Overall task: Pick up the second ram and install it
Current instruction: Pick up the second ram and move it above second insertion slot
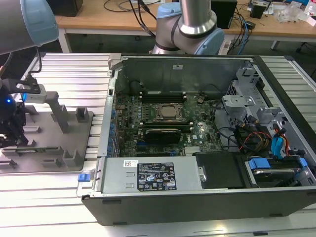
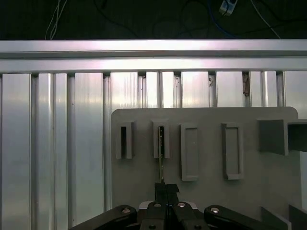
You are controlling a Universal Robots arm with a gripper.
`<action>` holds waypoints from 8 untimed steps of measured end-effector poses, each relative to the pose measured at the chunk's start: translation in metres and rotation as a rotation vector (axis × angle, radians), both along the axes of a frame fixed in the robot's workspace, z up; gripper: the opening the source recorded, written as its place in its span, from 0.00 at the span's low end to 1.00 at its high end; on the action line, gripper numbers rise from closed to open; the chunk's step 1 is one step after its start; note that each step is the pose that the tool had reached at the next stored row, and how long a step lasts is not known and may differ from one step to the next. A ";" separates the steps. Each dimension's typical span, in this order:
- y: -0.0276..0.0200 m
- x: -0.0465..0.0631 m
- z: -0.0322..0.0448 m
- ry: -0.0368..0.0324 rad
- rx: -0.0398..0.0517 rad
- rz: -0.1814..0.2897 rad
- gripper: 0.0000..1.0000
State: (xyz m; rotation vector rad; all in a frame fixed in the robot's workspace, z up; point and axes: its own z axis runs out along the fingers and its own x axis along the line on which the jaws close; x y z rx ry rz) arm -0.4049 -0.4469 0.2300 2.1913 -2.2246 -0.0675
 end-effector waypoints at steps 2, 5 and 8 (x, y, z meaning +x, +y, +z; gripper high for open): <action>0.0000 0.000 0.0000 0.0000 0.0000 0.000 0.14; 0.0000 0.000 0.0000 0.0000 -0.0001 0.000 0.40; 0.0000 0.000 -0.0007 -0.0013 0.0000 0.002 0.40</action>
